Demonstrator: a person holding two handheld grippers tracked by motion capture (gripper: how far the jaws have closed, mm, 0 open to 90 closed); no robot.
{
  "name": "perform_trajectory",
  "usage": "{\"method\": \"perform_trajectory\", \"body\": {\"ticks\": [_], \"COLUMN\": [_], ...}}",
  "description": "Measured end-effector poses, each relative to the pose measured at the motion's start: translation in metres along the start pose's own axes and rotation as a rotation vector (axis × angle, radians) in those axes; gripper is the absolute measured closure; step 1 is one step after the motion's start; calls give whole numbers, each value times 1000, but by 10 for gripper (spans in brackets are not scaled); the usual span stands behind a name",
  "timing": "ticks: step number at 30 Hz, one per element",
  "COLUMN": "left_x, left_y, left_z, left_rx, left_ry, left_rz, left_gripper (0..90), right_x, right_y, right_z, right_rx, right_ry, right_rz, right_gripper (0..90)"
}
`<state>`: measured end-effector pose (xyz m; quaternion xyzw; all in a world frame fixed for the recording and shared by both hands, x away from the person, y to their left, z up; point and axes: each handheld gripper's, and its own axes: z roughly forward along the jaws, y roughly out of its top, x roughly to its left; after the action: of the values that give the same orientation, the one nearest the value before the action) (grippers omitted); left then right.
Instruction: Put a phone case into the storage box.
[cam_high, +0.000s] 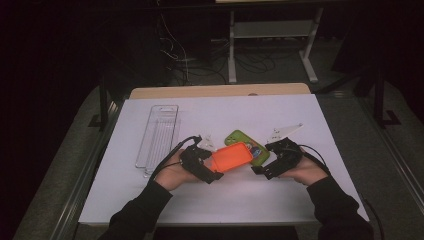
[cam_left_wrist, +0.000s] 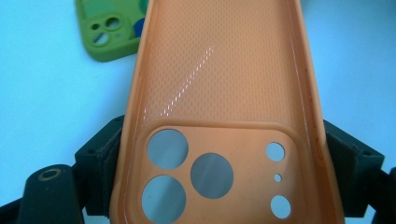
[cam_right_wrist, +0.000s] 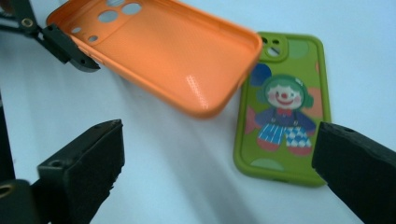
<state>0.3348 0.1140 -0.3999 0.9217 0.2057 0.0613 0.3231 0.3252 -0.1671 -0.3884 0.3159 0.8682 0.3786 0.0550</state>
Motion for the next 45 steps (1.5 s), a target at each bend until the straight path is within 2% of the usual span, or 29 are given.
{"method": "perform_trajectory", "body": {"ticks": [2, 3, 4, 5, 6, 7, 9, 10, 11, 12, 17, 22, 26, 28, 30, 31, 32, 33, 34, 35, 38, 39, 40, 41, 43, 45], "left_x": [0, -1, -1, 0, -1, -1, -1, -1, -1, -1, -2, -2, -2, -2, -2, -2, -2, -2, -2, -1, -1, -1, -1, -1, -1, -1], "left_y": [1, 1, 1, 2, 1, 1, 1, 1, 1, 1, 2, 2, 2, 2, 2, 2, 2, 2, 2, 2, 2, 2, 2, 2, 1, 2], "left_z": [-1, -1, -1, -2, -2, -2, -2, -2, -2, -2, -1, -1, -1, -2, -2, -2, -2, -2, -2, -2, -2, -2, -2, -2, -2, -3], "left_rx": [-4, -13, -13, 3, 3, 7, 8, 8, 10, 10, 12, 22, 15, 15, 15, 15, 15, 11, 11, 9, 10, 11, 12, 14, 12, 14], "left_ry": [16, 20, 20, 31, 37, 44, 50, 50, 48, 46, 43, 41, 39, 36, 38, 36, 36, 38, 38, 38, 40, 38, 37, 37, 35, 35], "left_rz": [-17, -38, -38, -30, -32, -43, -51, -51, -54, -56, -65, -63, -75, -76, -76, -76, -76, -79, -79, -75, -74, -75, -74, -73, -75, -81], "left_gripper": [161, 161, 161, 161, 161, 161, 161, 161, 160, 160, 160, 160, 160, 160, 160, 160, 160, 160, 160, 160, 160, 160, 160, 160, 160, 160], "right_x": [0, 1, 1, 3, 4, 6, 11, 11, 13, 14, 16, 13, 13, 15, 16, 17, 17, 19, 19, 21, 23, 25, 25, 25, 27, 28], "right_y": [-7, -10, -10, -16, -19, -21, -27, -27, -32, -35, -40, -39, -39, -38, -37, -37, -37, -36, -36, -35, -34, -34, -34, -33, -33, -32], "right_z": [3, 5, 5, 8, 9, 10, 11, 11, 12, 13, 17, 17, 17, 18, 18, 19, 19, 20, 20, 21, 21, 22, 22, 22, 23, 23], "right_rx": [-5, 8, 8, 1, -3, -9, -39, -39, -69, -69, -70, -87, -91, -94, -97, -96, -96, -83, -83, -78, -76, -73, -73, -61, -58, -53], "right_ry": [-8, -20, -20, -51, -56, -67, -118, -118, -146, -143, -166, -141, -141, -158, -162, -182, -182, -203, -203, -226, -234, -245, -245, -269, -279, -287], "right_rz": [35, 42, 42, 66, 76, 83, 88, 88, 110, 132, 133, 153, 152, 132, 133, 101, 101, 66, 66, 29, 19, -11, -11, -48, -62, -97], "right_gripper": [11, 10, 10, 1, 1, 2, 1, 1, 1, 1, 1, 1, 1, 1, 1, 1, 1, 1, 1, 1, 1, 1, 1, 2, 1, 1]}}
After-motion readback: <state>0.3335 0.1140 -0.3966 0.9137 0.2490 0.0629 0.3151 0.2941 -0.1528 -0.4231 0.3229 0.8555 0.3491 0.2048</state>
